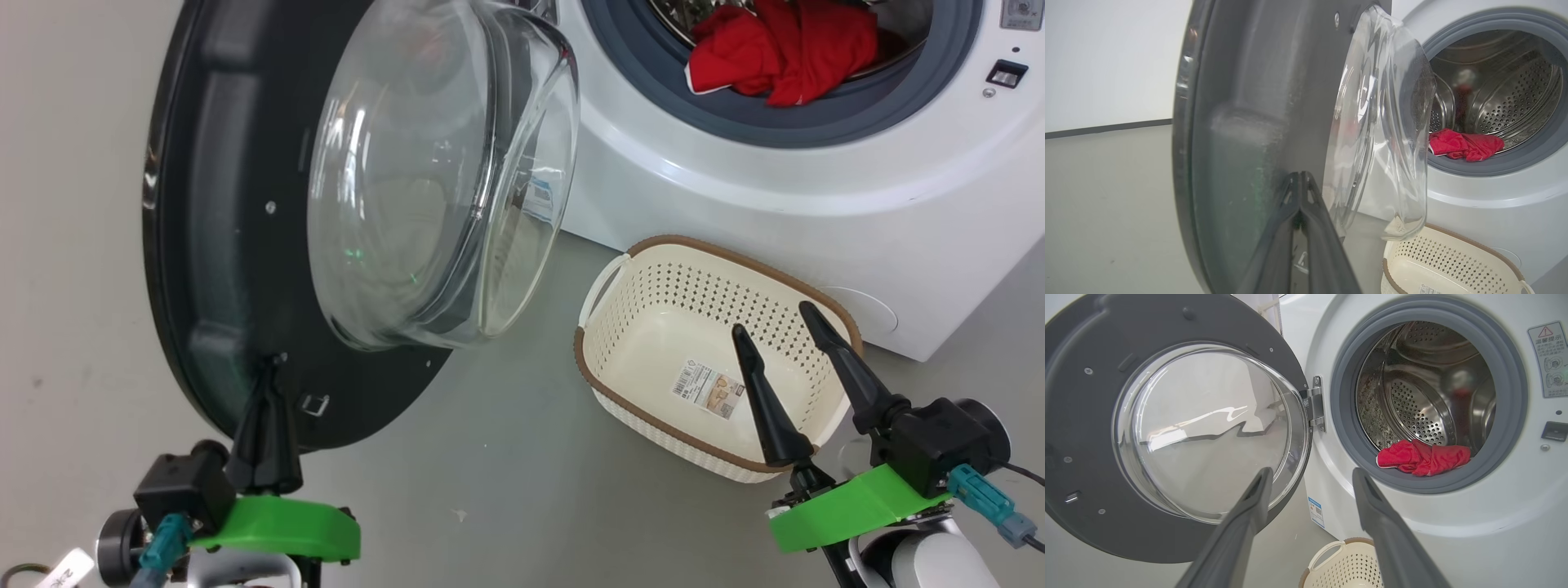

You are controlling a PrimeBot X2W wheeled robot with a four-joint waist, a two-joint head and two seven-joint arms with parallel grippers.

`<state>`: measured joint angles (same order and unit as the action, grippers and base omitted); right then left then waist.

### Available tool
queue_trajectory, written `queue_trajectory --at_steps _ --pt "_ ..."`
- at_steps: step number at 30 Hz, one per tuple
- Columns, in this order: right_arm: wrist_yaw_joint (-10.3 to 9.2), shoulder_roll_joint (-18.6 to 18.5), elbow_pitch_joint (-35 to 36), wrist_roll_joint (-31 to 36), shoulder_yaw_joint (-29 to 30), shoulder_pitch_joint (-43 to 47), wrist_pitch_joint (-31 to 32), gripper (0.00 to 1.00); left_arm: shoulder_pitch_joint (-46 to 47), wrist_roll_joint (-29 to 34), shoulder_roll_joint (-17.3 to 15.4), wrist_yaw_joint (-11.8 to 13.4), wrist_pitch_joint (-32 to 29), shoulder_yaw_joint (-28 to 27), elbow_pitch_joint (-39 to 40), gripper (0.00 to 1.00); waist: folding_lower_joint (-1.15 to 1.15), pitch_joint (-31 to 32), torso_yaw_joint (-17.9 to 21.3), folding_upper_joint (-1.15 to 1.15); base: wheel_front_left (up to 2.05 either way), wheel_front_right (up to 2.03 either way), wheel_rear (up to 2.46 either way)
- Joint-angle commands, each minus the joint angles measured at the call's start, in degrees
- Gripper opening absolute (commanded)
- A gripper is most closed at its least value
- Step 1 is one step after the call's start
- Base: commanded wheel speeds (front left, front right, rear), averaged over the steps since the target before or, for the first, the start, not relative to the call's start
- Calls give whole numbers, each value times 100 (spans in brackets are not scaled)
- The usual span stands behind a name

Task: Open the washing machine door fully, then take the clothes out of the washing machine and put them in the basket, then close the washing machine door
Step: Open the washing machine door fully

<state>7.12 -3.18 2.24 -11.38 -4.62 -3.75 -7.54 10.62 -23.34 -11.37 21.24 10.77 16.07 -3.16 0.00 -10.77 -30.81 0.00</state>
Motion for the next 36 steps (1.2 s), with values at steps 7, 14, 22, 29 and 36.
queue_trajectory --at_steps 7,14,22,29,36 --pt "36 30 233 80 -163 -37 60 100 396 -154 -285 32 103 -455 -313 0 0 -21 14 0 0 0 0" --pt "36 30 252 108 -176 -39 109 100 716 -223 -377 -87 212 -594 -806 0 0 -31 21 0 0 0 0" --pt "36 30 274 124 -196 -3 150 100 1001 -232 -455 -130 299 -706 -1282 0 0 2 31 0 0 0 0" --pt "36 30 287 133 -216 22 187 100 1224 -294 -504 -167 337 -815 -1704 0 0 34 41 0 0 0 0" --pt "36 30 325 148 -197 70 238 100 1465 -384 -595 -250 374 -979 -2083 0 0 63 54 0 0 0 0"
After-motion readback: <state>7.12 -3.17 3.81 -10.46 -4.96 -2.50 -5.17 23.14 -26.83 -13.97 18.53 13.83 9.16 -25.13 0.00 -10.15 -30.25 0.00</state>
